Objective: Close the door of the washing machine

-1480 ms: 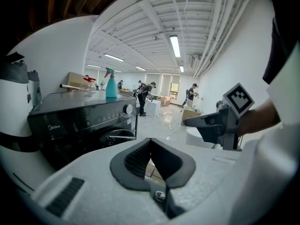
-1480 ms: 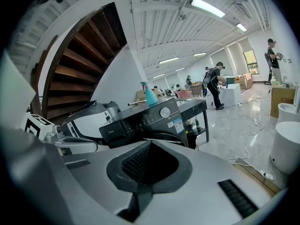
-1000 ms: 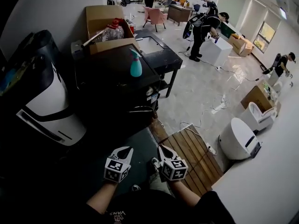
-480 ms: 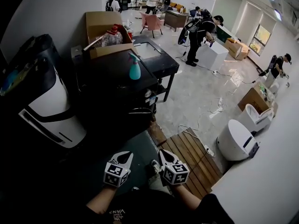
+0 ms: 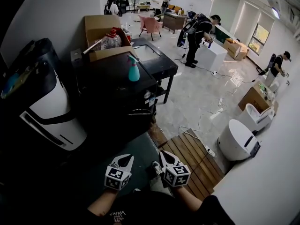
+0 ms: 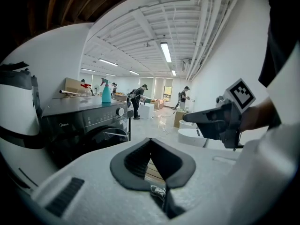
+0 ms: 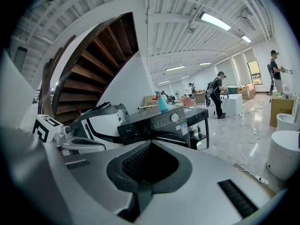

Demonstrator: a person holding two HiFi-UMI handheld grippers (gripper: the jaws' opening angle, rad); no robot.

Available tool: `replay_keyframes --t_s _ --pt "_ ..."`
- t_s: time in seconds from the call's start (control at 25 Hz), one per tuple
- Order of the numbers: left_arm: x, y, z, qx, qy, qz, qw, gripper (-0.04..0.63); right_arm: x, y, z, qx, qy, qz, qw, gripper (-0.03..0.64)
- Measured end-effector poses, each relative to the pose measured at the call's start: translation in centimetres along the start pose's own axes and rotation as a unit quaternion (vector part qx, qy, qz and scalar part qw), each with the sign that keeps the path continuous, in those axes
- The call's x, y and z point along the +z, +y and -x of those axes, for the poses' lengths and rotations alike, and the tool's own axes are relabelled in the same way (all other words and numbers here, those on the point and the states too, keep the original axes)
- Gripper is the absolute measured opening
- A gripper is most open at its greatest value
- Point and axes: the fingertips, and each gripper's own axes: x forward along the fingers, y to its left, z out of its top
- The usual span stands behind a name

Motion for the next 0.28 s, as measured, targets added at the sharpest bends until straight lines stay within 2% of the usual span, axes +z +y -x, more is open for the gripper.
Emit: replay_keyframes --t_s 0.28 --pt "0.3 -0.2 0.3 0.008 -0.010 -0.009 0.9999 0.011 -0.9 -0.2 0.3 0.011 0.001 0.004 1.000 -0.003"
